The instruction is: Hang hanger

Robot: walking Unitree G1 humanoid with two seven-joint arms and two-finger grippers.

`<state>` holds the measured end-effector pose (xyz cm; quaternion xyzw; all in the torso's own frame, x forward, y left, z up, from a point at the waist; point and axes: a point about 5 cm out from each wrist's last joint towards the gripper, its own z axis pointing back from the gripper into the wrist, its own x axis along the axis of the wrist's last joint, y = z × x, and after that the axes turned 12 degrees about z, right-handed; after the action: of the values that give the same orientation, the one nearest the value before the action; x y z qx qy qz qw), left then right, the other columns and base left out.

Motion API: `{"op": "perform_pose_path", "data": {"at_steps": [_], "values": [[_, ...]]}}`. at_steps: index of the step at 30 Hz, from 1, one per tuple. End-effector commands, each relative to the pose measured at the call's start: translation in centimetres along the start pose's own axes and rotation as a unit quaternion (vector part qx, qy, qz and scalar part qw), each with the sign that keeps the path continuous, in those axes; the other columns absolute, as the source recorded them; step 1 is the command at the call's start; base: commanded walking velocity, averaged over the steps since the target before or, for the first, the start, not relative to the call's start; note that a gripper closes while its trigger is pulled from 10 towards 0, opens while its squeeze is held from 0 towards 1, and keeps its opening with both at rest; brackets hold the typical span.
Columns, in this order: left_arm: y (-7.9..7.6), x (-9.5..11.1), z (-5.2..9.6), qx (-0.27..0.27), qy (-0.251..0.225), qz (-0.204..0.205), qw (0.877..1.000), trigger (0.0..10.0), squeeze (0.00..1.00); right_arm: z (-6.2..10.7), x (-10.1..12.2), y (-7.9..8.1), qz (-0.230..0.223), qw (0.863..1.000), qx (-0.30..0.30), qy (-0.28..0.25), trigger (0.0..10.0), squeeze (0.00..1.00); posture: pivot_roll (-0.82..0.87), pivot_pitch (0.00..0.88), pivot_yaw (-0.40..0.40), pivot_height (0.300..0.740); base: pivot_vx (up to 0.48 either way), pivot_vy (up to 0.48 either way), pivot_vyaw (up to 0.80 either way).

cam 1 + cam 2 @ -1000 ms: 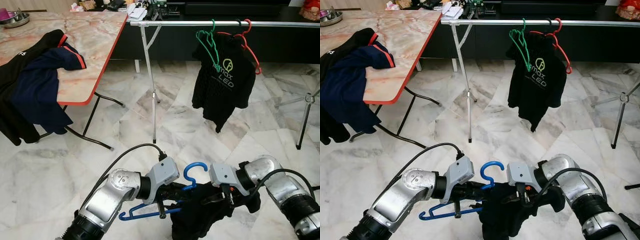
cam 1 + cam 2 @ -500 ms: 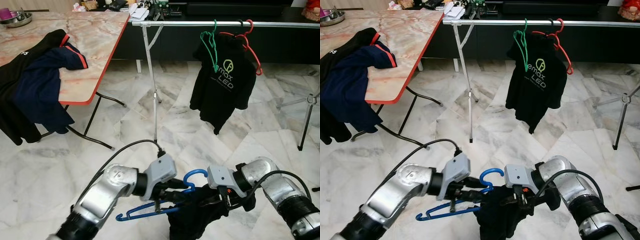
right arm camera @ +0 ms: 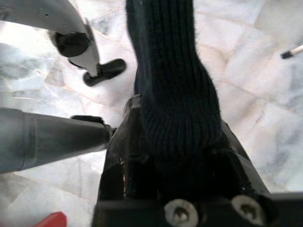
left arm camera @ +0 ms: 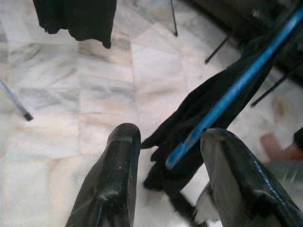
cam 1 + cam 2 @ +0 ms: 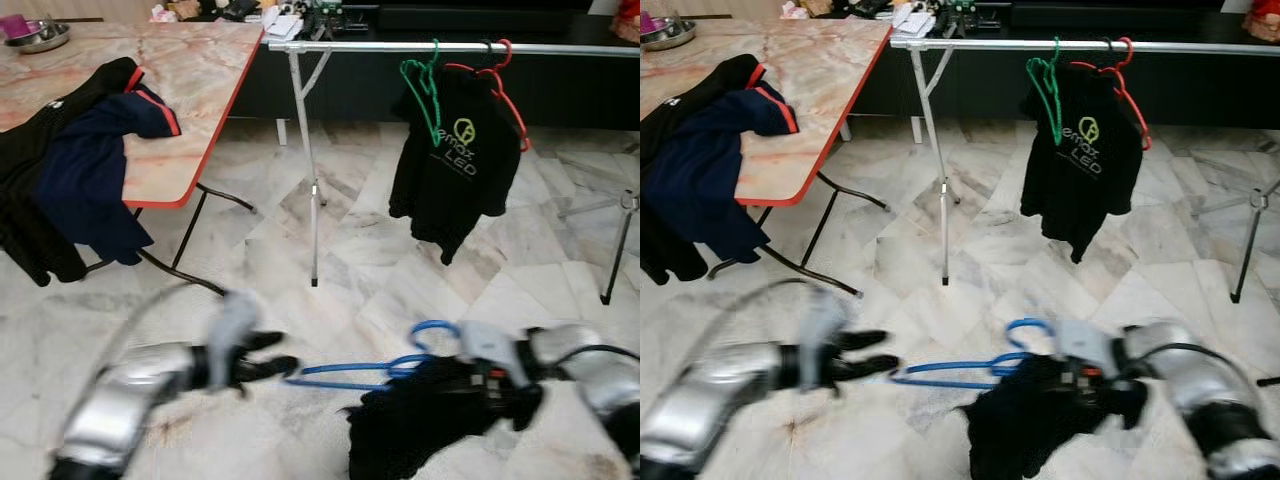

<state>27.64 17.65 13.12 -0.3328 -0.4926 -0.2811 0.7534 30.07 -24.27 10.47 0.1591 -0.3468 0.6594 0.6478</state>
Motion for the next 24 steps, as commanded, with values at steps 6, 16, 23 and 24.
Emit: {"op": "perform_pose_path", "data": {"at_steps": [6, 16, 23, 24], "values": [[-0.5, -1.6, -0.5, 0.005, 0.014, 0.013, 1.000, 10.0, 1.00, 0.3, 1.4, -0.5, 0.013, 0.999, -0.017, -0.034, 0.0, 0.00, -0.07, 0.181, -0.002, 0.740, 0.000, 0.000, 0.00], [0.2, -4.1, -1.0, 0.085, -0.016, 0.051, 0.995, 10.0, 1.00, 5.0, 3.8, -3.9, 0.066, 0.993, -0.092, -0.021, 0.0, 0.00, -0.08, 0.171, -0.018, 0.740, 0.000, 0.000, 0.00], [0.1, -5.5, -1.9, 0.099, -0.002, 0.047, 0.994, 10.0, 0.00, 7.3, 6.5, -5.1, 0.115, 0.987, -0.107, -0.028, 0.0, 0.00, -0.09, 0.192, -0.024, 0.740, 0.000, 0.000, 0.00], [0.0, -5.6, -2.3, 0.096, 0.002, 0.041, 0.995, 10.0, 0.00, 7.4, 7.1, -5.2, 0.124, 0.986, -0.105, -0.034, 0.0, 0.00, -0.09, 0.198, -0.027, 0.740, 0.000, 0.000, 0.00]]}}
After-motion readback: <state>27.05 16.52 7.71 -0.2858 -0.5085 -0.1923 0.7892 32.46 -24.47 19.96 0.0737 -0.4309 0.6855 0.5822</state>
